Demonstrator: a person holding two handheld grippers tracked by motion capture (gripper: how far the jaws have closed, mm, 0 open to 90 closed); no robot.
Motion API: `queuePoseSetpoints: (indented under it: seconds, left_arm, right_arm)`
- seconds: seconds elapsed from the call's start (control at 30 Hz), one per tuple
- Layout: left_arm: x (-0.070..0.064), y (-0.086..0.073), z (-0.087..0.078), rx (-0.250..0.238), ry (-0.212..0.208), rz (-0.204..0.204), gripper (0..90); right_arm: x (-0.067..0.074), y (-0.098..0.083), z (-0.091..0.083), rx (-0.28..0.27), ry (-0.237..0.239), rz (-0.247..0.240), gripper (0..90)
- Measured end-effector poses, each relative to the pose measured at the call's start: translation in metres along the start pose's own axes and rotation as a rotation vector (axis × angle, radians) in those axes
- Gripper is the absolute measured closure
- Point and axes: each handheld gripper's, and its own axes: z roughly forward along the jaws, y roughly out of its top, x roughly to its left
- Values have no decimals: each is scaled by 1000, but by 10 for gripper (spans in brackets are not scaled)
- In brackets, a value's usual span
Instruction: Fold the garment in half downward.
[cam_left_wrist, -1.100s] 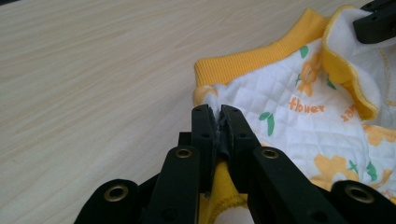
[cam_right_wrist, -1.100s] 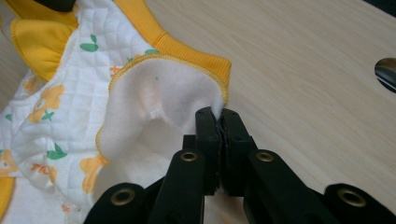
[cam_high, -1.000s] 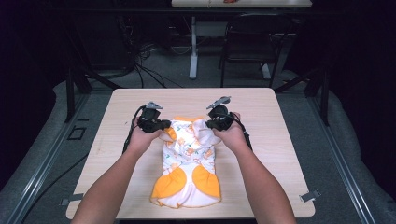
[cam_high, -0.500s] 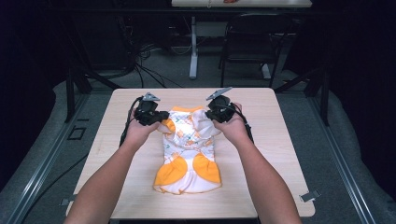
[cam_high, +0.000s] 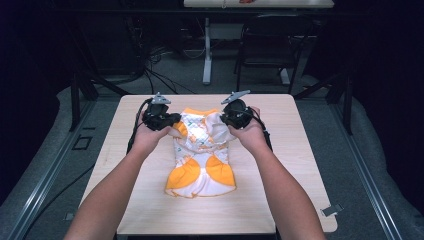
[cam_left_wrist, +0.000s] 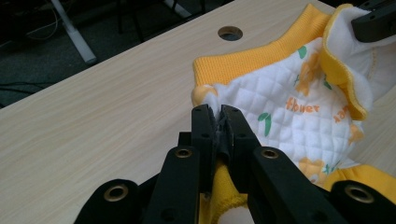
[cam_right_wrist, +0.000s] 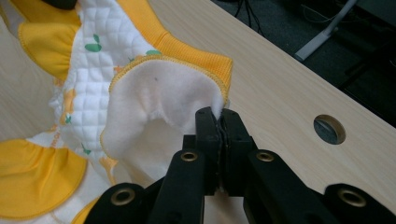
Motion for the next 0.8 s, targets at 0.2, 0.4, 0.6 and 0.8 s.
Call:
queuePoseSetpoints:
  seconds: [0.2,0.4,0.6,0.8]
  left_arm:
    - [-1,-6,-1,-10,-5,-3,848]
    - [-8,-14,-1,3,-28,16,847]
    - [-16,-21,-2,12,-37,35,847]
    - [-21,-31,-3,22,-56,46,847]
  right_arm:
    - [4,-3,-3,-1,13,-30,872]
    - [6,-15,-2,11,22,-40,871]
    - [7,-26,-3,17,38,-40,871]
    - [14,-38,-4,31,58,-60,871]
